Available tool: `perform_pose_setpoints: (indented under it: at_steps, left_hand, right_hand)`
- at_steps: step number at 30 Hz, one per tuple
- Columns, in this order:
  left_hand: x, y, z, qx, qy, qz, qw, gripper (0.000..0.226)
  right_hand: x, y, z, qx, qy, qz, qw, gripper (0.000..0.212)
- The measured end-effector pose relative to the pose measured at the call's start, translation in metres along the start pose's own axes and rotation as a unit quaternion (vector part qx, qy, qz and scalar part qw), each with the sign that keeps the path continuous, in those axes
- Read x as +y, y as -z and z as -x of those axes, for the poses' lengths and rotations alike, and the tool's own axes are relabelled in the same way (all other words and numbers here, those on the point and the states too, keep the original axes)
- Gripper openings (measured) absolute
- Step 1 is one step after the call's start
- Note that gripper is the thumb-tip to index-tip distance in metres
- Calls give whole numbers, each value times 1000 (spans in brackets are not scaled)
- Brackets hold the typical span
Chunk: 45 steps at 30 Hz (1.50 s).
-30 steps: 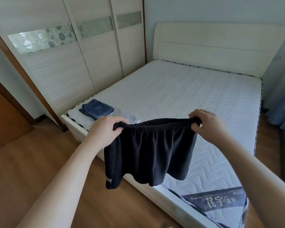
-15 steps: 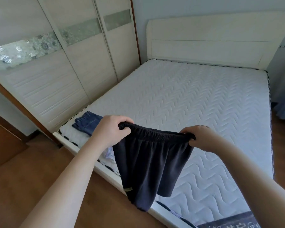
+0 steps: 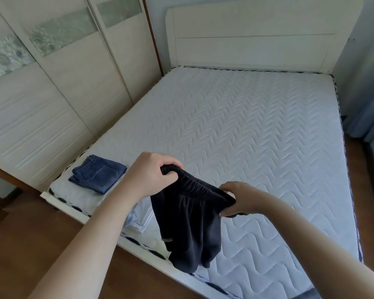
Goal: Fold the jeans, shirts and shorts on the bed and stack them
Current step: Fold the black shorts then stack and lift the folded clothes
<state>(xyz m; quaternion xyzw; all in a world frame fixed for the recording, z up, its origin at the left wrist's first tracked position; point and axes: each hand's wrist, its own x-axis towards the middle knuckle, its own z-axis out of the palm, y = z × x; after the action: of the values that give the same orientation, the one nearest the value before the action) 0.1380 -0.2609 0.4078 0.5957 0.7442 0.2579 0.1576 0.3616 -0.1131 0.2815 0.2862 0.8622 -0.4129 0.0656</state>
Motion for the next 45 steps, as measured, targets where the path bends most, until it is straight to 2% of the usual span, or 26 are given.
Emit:
perform_pose_setpoints:
  at_steps: [2, 5, 7, 10, 15, 18, 21, 24, 27, 29, 31, 35, 37, 41, 45]
  left_hand:
    - [-7, -2, -17, -14, -12, 1, 1000, 27]
    - [-22, -2, -44, -40, -34, 4, 999, 28]
    - [-35, 3, -63, -44, -46, 4, 998, 30]
    - [-56, 14, -93, -54, -61, 1, 997, 31]
    - [-83, 22, -144, -94, -90, -1, 992, 28]
    - [-85, 15, -164, -127, -102, 12, 987, 22]
    - [-82, 3, -180, -139, -149, 29, 979, 25]
    - [-74, -16, -191, -116, -216, 36, 969, 28]
    - [-61, -34, -191, -39, -256, 50, 965, 37]
    - [-51, -42, -183, -9, -259, 93, 961, 35]
    - [-40, -50, -172, -21, -262, 133, 955, 32]
    - [-16, -63, -153, -171, -264, 184, 931, 63]
    - [-4, -69, -151, -183, -258, 182, 931, 74]
    - [16, -77, -150, -179, -259, 164, 935, 67]
    - [30, -82, -151, -174, -243, 167, 940, 54]
  right_hand:
    - [-11, -5, -10, -16, -1, -91, 996, 45]
    - [-28, -6, -32, 47, 33, -121, 991, 48]
    - [-37, 1, -44, 94, 44, -118, 988, 35]
    - [-48, 13, -51, 121, 4, -101, 988, 16]
    - [-69, 34, -53, 128, -35, -114, 985, 30]
    - [-76, 37, -50, 140, -46, -139, 979, 28]
    - [-78, 37, -42, 173, -45, -172, 969, 27]
    - [-79, 39, -33, 229, -47, -195, 953, 26]
    - [-79, 49, -22, 299, -55, -209, 929, 22]
    - [-78, 59, -17, 336, -69, -202, 917, 19]
    - [-77, 68, -11, 360, -70, -185, 912, 14]
    - [-78, 83, 3, 352, -38, -158, 922, 19]
    - [-76, 88, 10, 349, -40, -140, 926, 21]
    - [-64, 94, 18, 369, -53, -56, 926, 22]
    - [-55, 94, 23, 395, -35, -47, 917, 19]
